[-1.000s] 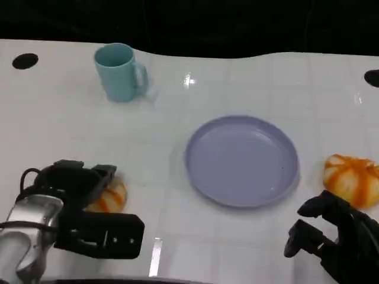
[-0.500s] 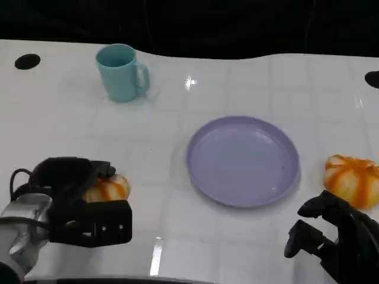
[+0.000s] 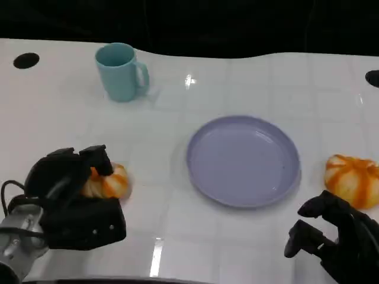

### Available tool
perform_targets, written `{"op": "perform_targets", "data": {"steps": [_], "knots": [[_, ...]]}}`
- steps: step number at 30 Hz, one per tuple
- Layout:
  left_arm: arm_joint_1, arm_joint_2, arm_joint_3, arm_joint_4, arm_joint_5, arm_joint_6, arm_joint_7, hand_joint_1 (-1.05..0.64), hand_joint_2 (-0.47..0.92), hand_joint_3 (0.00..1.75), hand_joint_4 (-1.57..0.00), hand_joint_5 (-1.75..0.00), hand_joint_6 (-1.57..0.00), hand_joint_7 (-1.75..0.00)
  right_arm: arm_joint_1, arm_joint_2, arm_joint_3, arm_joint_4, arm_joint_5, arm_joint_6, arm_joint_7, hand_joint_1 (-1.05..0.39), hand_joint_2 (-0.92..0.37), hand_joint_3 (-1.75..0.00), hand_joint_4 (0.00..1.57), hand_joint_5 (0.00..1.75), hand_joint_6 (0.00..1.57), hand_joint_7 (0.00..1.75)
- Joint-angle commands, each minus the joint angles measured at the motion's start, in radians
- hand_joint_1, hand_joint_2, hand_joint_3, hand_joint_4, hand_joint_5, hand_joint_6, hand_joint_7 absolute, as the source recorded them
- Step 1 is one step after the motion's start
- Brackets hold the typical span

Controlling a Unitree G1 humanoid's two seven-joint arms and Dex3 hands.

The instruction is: Grasp the bread from the table and place it into the plate.

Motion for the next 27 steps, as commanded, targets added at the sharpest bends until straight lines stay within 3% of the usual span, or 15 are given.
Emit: {"op": "perform_targets", "data": {"steps": [1,10,14,23,27], "knots": [[-0.022,-0.021,0.017,0.006,-0.025,-0.032,0.061,-0.22,0.81,0.66,-0.77,-1.75,-0.58,-1.75,0.003,-0.019,-0.014,-0.002,0.002,0.004,0.000,-0.52,-0.92,-0.17,0.74,1.55,0.82,1.04],[-0.065,-0.031,0.018,-0.002,-0.019,-0.064,0.080,-0.24,0.76,0.61,-0.79,-1.75,-0.55,-1.75,0.003,-0.015,-0.012,-0.002,-0.002,0.002,-0.008,-0.52,-0.92,-0.17,0.75,1.55,0.83,1.03],[-0.079,-0.032,0.018,-0.011,-0.023,-0.059,0.060,-0.24,0.69,0.83,-0.81,-1.75,-0.58,-1.75,0.001,-0.015,-0.012,0.000,-0.001,0.001,-0.006,-0.52,-0.92,-0.17,0.75,1.55,0.83,1.02],[-0.189,-0.076,0.016,-0.038,-0.048,-0.085,0.007,-0.19,0.66,0.91,-0.83,-1.75,-0.61,-1.75,0.002,-0.013,-0.010,0.002,-0.002,0.001,-0.007,-0.52,-0.92,-0.18,0.74,1.55,0.82,1.03],[-0.233,-0.102,-0.010,-0.020,-0.030,-0.105,0.010,-0.18,0.53,1.11,-0.88,-1.75,-0.66,-1.75,0.002,-0.011,-0.009,0.003,-0.003,-0.003,-0.005,-0.52,-0.92,-0.17,0.73,1.55,0.82,1.04]]}}
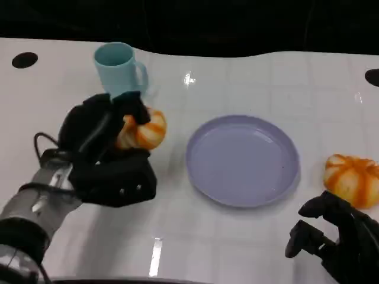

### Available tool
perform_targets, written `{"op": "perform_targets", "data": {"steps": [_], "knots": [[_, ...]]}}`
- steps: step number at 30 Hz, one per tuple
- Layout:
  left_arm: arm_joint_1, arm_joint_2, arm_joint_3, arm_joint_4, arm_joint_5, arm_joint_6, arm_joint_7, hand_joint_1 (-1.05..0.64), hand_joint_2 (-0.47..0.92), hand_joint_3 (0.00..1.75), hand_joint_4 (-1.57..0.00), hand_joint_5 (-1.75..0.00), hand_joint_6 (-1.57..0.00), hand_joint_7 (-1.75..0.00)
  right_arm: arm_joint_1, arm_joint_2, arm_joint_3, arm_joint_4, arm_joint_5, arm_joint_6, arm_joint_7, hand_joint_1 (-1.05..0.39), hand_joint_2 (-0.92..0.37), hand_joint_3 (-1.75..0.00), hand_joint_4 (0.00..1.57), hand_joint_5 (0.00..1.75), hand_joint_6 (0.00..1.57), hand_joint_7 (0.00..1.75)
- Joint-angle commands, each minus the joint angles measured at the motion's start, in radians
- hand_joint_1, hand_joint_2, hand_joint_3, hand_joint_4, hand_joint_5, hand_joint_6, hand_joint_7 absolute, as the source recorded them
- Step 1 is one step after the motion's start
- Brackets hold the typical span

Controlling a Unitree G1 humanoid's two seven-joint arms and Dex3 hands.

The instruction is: Grasp the bread from the table and place it into the plate.

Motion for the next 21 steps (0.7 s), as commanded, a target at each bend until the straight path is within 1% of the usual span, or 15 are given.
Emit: {"op": "perform_targets", "data": {"steps": [1,4,7,9,12,16,21], "knots": [[-0.056,-0.017,-0.024,0.018,0.011,-0.021,-0.016,-0.18,0.52,1.13,-0.88,-1.75,-0.66,-1.75,0.003,-0.009,-0.007,0.002,-0.003,-0.006,-0.001,-0.52,-0.92,-0.17,0.73,1.55,0.82,1.04],[-0.089,-0.035,-0.038,0.026,0.006,-0.022,-0.056,-0.19,0.52,1.17,-0.88,-1.75,-0.67,-1.75,0.004,-0.009,-0.008,0.001,-0.001,-0.005,0.001,-0.52,-0.92,-0.17,0.73,1.56,0.81,1.05],[-0.116,-0.056,-0.049,0.039,0.011,-0.024,-0.063,-0.19,0.51,1.17,-0.87,-1.75,-0.67,-1.75,0.004,-0.009,-0.010,0.009,0.004,-0.011,0.012,-0.51,-0.92,-0.18,0.72,1.56,0.79,1.05],[-0.129,-0.066,-0.057,0.048,0.015,-0.028,-0.064,-0.19,0.55,1.12,-0.86,-1.75,-0.66,-1.75,0.003,-0.008,-0.011,0.011,0.003,-0.013,0.013,-0.51,-0.92,-0.18,0.72,1.55,0.79,1.05],[-0.155,-0.098,-0.062,0.078,-0.005,-0.047,-0.101,-0.21,0.59,1.11,-0.87,-1.75,-0.68,-1.75,0.003,-0.010,-0.011,0.009,-0.004,-0.013,0.008,-0.52,-0.92,-0.18,0.73,1.55,0.80,1.06],[-0.184,-0.151,-0.063,0.119,-0.033,-0.051,-0.177,-0.22,0.57,1.13,-0.89,-1.75,-0.72,-1.75,0.003,-0.010,-0.011,0.008,0.002,-0.006,0.009,-0.52,-0.92,-0.18,0.73,1.55,0.80,1.06],[-0.206,-0.193,-0.073,0.155,-0.027,-0.049,-0.191,-0.24,0.59,1.17,-0.90,-1.75,-0.74,-1.75,0.004,-0.009,-0.010,0.005,0.007,-0.001,0.010,-0.51,-0.92,-0.18,0.73,1.54,0.80,1.06]]}}
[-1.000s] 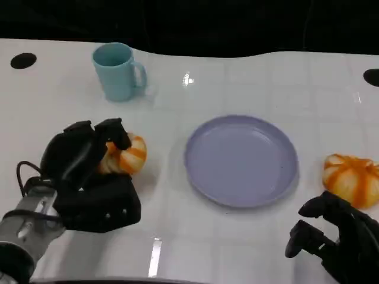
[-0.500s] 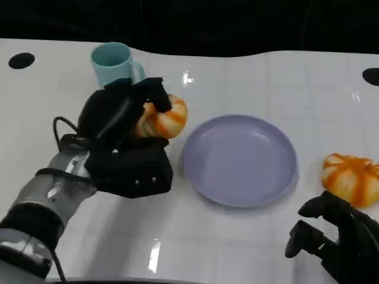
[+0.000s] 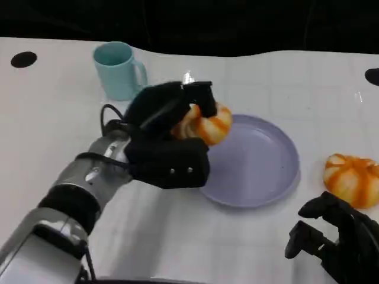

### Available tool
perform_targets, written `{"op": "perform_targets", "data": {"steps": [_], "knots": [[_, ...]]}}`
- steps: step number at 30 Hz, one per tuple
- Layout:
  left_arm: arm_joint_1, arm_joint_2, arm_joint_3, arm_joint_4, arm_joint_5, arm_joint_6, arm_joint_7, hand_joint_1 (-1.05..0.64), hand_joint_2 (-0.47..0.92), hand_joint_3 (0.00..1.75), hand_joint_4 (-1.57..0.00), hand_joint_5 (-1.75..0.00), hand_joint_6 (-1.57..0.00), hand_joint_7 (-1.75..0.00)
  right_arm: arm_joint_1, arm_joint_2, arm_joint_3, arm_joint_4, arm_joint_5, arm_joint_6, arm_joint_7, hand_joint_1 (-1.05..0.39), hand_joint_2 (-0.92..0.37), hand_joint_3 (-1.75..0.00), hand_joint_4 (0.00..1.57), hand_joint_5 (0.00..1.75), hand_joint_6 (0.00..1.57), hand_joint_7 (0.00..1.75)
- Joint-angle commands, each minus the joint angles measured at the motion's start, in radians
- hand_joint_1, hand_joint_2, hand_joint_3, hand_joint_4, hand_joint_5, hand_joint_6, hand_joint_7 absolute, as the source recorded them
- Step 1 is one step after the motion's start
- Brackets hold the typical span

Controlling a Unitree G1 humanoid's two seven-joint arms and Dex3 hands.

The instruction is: Grasp the bread from the table and place it into the plate.

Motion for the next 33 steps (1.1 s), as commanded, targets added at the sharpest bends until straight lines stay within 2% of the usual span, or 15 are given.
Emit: {"op": "perform_targets", "data": {"steps": [1,6,19,21,22,23,24,27,28,29,30,32,33], "knots": [[-0.049,-0.021,-0.010,0.031,0.002,0.000,-0.011,-0.24,0.59,1.18,-0.90,-1.75,-0.74,-1.75,0.006,-0.010,-0.006,-0.002,-0.001,-0.006,0.003,-0.51,-0.92,-0.18,0.73,1.54,0.79,1.06],[-0.077,-0.059,-0.036,0.048,0.017,0.034,-0.016,-0.24,0.58,1.18,-0.90,-1.75,-0.71,-1.75,0.012,-0.005,-0.002,-0.008,-0.002,-0.015,0.006,-0.51,-0.92,-0.20,0.72,1.55,0.78,1.08],[-0.109,-0.131,-0.080,0.119,0.042,0.049,-0.002,-0.19,0.60,1.03,-0.88,-1.75,-0.70,-1.75,0.016,-0.008,0.001,-0.012,-0.004,-0.022,0.011,-0.50,-0.92,-0.22,0.75,1.51,0.79,1.06],[-0.115,-0.139,-0.094,0.126,0.057,0.062,0.007,-0.19,0.60,0.96,-0.86,-1.75,-0.68,-1.75,0.017,-0.007,0.001,-0.013,0.001,-0.019,0.014,-0.50,-0.92,-0.22,0.75,1.51,0.79,1.06],[-0.118,-0.142,-0.102,0.130,0.065,0.068,0.009,-0.21,0.65,0.82,-0.83,-1.75,-0.65,-1.75,0.017,-0.006,0.000,-0.013,0.003,-0.019,0.016,-0.50,-0.92,-0.22,0.75,1.51,0.79,1.06],[-0.121,-0.145,-0.105,0.134,0.067,0.073,0.001,-0.22,0.69,0.78,-0.80,-1.74,-0.64,-1.72,0.018,-0.006,0.001,-0.013,0.004,-0.020,0.018,-0.50,-0.92,-0.22,0.75,1.51,0.78,1.06],[-0.124,-0.147,-0.104,0.138,0.066,0.076,-0.011,-0.23,0.72,0.76,-0.76,-1.74,-0.63,-1.67,0.018,-0.005,0.001,-0.015,0.003,-0.020,0.016,-0.50,-0.92,-0.22,0.75,1.51,0.78,1.06],[-0.124,-0.149,-0.094,0.144,0.051,0.068,-0.034,-0.25,0.76,0.60,-0.73,-1.40,-0.66,-1.13,0.021,-0.003,0.002,-0.017,0.003,-0.019,0.014,-0.50,-0.92,-0.21,0.75,1.51,0.79,1.06],[-0.124,-0.149,-0.095,0.144,0.048,0.066,-0.047,-0.26,0.79,0.53,-0.72,-1.32,-0.66,-1.01,0.021,-0.003,0.002,-0.017,0.002,-0.020,0.014,-0.50,-0.92,-0.21,0.75,1.51,0.79,1.06],[-0.125,-0.148,-0.096,0.145,0.048,0.068,-0.059,-0.29,0.85,0.44,-0.62,-1.16,-0.57,-0.80,0.022,-0.003,0.003,-0.018,0.000,-0.022,0.014,-0.50,-0.92,-0.22,0.75,1.51,0.79,1.06],[-0.129,-0.147,-0.100,0.147,0.050,0.076,-0.081,-0.30,0.89,0.39,-0.59,-1.08,-0.54,-0.69,0.022,-0.004,0.003,-0.018,-0.001,-0.023,0.015,-0.50,-0.92,-0.22,0.75,1.51,0.79,1.05],[-0.135,-0.144,-0.111,0.149,0.061,0.088,-0.106,-0.36,0.91,0.35,-0.40,-0.91,-0.37,-0.46,0.022,-0.005,0.004,-0.017,-0.004,-0.029,0.018,-0.50,-0.92,-0.23,0.74,1.51,0.79,1.05],[-0.136,-0.143,-0.116,0.149,0.067,0.092,-0.110,-0.38,0.92,0.33,-0.34,-0.84,-0.32,-0.40,0.022,-0.005,0.004,-0.015,-0.004,-0.031,0.019,-0.50,-0.92,-0.23,0.74,1.51,0.78,1.05]]}}
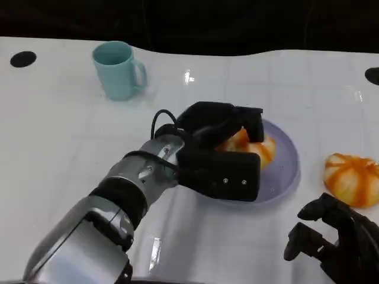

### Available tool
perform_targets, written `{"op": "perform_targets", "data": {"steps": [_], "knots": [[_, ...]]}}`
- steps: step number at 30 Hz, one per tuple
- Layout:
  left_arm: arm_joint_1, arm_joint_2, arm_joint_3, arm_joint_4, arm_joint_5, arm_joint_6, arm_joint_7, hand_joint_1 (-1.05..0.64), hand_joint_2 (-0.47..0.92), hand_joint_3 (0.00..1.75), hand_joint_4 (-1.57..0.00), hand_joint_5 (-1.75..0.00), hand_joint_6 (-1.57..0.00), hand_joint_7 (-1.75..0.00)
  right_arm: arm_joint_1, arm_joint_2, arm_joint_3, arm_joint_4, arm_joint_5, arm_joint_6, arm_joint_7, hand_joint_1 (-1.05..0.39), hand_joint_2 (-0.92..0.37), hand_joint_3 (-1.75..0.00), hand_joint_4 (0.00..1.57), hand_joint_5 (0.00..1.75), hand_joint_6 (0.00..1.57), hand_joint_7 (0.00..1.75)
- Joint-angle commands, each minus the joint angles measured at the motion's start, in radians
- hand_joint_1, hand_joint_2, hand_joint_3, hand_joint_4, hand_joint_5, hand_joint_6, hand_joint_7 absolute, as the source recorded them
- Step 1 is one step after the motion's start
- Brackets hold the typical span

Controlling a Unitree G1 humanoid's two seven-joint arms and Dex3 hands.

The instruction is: Grasp the bread from the table and place it into the plate.

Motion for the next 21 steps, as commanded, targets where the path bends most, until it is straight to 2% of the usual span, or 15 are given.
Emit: {"op": "perform_targets", "data": {"steps": [1,5,8,10,16,21], "knots": [[-0.038,0.013,-0.016,0.010,0.013,0.023,-0.045,-0.40,0.92,0.33,-0.31,-0.80,-0.30,-0.37,0.008,-0.009,-0.003,-0.004,-0.004,-0.020,0.012,-0.50,-0.92,-0.24,0.74,1.51,0.78,1.05],[-0.047,0.014,-0.029,0.007,0.016,0.060,-0.119,-0.58,0.92,0.35,-0.04,-0.51,-0.13,-0.21,0.007,-0.009,-0.005,-0.001,-0.004,-0.021,0.011,-0.50,-0.92,-0.23,0.74,1.52,0.78,1.05],[-0.052,0.016,-0.035,-0.005,0.017,0.085,-0.156,-0.66,0.92,0.40,-0.01,-0.40,-0.09,-0.18,0.009,-0.008,-0.005,-0.005,-0.005,-0.017,0.005,-0.51,-0.92,-0.22,0.74,1.52,0.80,1.05],[-0.053,0.017,-0.040,-0.011,0.020,0.097,-0.169,-0.72,0.92,0.49,0.00,-0.31,-0.06,-0.17,0.010,-0.008,-0.005,-0.007,-0.005,-0.017,0.005,-0.51,-0.92,-0.22,0.75,1.52,0.80,1.05],[-0.050,0.041,-0.060,-0.042,0.027,0.093,-0.184,-0.86,0.92,0.62,0.00,-0.26,-0.08,-0.17,0.017,-0.006,-0.004,-0.018,-0.007,-0.008,-0.012,-0.52,-0.92,-0.20,0.75,1.51,0.80,1.04],[-0.032,0.074,-0.040,-0.080,0.004,0.069,-0.198,-0.86,0.92,0.63,-0.01,-0.28,-0.11,-0.18,0.011,-0.010,-0.008,-0.013,0.006,0.006,-0.010,-0.51,-0.92,-0.18,0.74,1.52,0.80,1.05]]}}
